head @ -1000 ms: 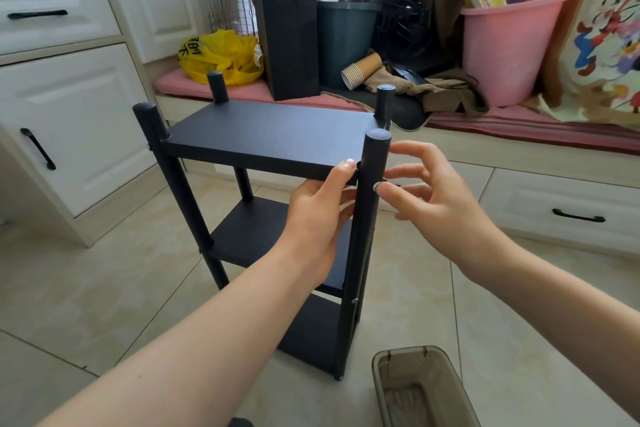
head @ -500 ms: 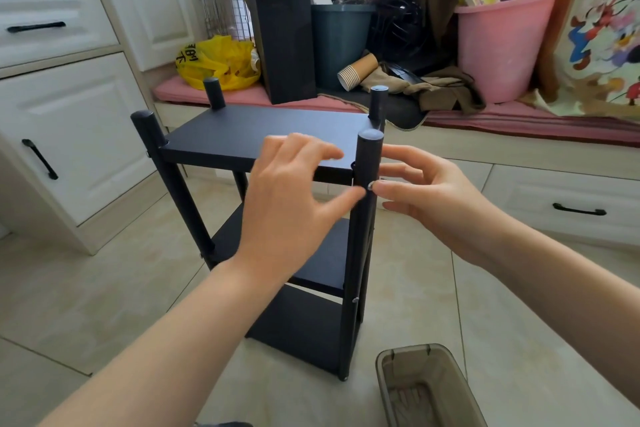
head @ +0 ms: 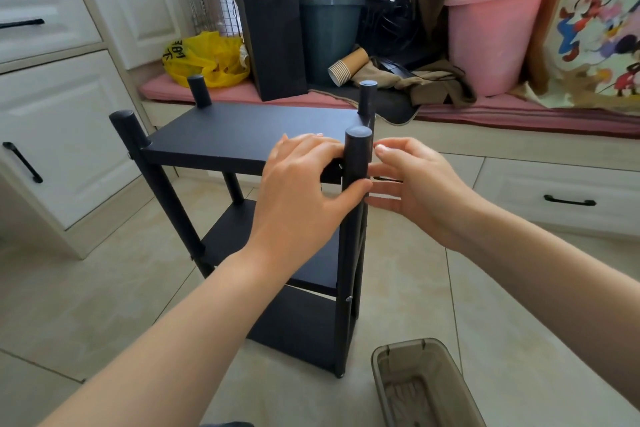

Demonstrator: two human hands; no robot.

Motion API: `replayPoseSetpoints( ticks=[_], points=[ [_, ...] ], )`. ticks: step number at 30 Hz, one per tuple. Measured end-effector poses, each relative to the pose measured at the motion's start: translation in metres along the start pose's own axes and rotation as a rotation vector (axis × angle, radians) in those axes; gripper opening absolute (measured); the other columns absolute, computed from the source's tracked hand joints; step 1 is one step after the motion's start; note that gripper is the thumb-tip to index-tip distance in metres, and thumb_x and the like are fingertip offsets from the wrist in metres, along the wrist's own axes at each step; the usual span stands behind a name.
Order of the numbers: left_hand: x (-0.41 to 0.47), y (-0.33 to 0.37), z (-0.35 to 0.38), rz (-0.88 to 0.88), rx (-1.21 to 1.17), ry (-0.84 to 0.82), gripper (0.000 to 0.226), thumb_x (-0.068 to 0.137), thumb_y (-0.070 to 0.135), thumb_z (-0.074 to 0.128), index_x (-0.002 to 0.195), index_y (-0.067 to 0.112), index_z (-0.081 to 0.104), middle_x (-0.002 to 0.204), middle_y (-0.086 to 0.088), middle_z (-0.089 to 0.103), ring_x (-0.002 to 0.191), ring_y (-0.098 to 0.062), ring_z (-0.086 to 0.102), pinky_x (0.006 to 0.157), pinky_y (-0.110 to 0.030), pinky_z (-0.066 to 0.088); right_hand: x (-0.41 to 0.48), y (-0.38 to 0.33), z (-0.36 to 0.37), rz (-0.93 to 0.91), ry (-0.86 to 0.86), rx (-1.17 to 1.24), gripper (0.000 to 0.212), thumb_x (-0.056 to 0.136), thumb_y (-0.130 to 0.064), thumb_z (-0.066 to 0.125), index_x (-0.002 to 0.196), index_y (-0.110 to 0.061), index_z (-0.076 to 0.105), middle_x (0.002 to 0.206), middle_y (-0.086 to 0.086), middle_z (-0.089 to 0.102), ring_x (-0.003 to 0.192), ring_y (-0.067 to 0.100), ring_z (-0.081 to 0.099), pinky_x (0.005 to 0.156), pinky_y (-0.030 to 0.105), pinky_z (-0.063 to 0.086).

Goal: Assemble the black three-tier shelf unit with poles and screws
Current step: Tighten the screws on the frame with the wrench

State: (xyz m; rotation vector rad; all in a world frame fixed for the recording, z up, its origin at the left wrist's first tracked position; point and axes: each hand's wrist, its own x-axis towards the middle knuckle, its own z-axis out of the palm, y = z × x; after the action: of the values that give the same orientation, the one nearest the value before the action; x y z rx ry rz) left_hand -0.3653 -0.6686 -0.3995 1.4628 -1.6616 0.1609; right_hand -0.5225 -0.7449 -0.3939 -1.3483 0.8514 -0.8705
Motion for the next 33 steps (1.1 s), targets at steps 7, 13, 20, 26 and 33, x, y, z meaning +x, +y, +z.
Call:
replayPoseSetpoints(
  ticks=[7, 13, 20, 26, 33],
  points=[
    [0.000, 0.002, 0.001, -0.018, -0.002, -0.017, 0.041, 0.085, 0.042, 0.068, 0.119, 0.021, 0.072, 0.124, 0.007, 0.069, 0.131, -0.010, 0.054, 0.125, -0.046, 0.016, 0.014, -0.006, 0.014, 0.123, -0.048, -0.081, 0.046, 0.095, -0.050, 0.057, 0.125, -0.015, 0.058, 0.095, 0.011, 0.077, 0.085, 0.026, 0.076, 0.079, 0.040, 0.059],
    [0.003, -0.004, -0.004, 0.092, 0.189, -0.021, 0.040, 0.084, 0.048, 0.068, 0.113, 0.020, 0.070, 0.124, 0.004, 0.070, 0.140, -0.021, 0.048, 0.126, -0.051, 0.012, 0.015, -0.016, 0.010, 0.173, -0.085, -0.093, 0.052, 0.091, -0.041, 0.066, 0.130, -0.012, 0.049, 0.093, 0.012, 0.074, 0.077, 0.025, 0.075, 0.073, 0.041, 0.061],
    [-0.001, -0.003, 0.002, 0.089, 0.227, -0.042, 0.049, 0.092, 0.049, 0.058, 0.130, 0.020, 0.068, 0.133, 0.000, 0.067, 0.133, -0.021, 0.057, 0.123, -0.049, 0.024, 0.009, -0.012, 0.006, 0.153, -0.081, -0.024, 0.037, 0.099, -0.035, 0.059, 0.128, -0.014, 0.052, 0.094, 0.012, 0.075, 0.083, 0.024, 0.076, 0.075, 0.042, 0.062],
    [-0.004, -0.003, 0.004, 0.110, 0.242, -0.028, 0.055, 0.093, 0.053, 0.050, 0.128, 0.016, 0.069, 0.133, -0.001, 0.067, 0.132, -0.022, 0.057, 0.120, -0.048, 0.030, 0.002, 0.007, -0.015, 0.157, -0.086, -0.056, 0.023, 0.104, -0.029, 0.050, 0.122, -0.017, 0.053, 0.091, 0.008, 0.077, 0.086, 0.027, 0.076, 0.077, 0.043, 0.061],
    [-0.005, -0.003, 0.007, 0.131, 0.271, 0.022, 0.051, 0.096, 0.049, 0.052, 0.126, 0.013, 0.070, 0.129, -0.005, 0.069, 0.131, -0.025, 0.057, 0.111, -0.044, 0.037, 0.005, 0.075, -0.059, 0.485, -0.359, -0.786, 0.029, 0.101, -0.039, 0.053, 0.118, -0.017, 0.061, 0.106, -0.002, 0.072, 0.093, 0.015, 0.072, 0.082, 0.035, 0.061]
  ],
)
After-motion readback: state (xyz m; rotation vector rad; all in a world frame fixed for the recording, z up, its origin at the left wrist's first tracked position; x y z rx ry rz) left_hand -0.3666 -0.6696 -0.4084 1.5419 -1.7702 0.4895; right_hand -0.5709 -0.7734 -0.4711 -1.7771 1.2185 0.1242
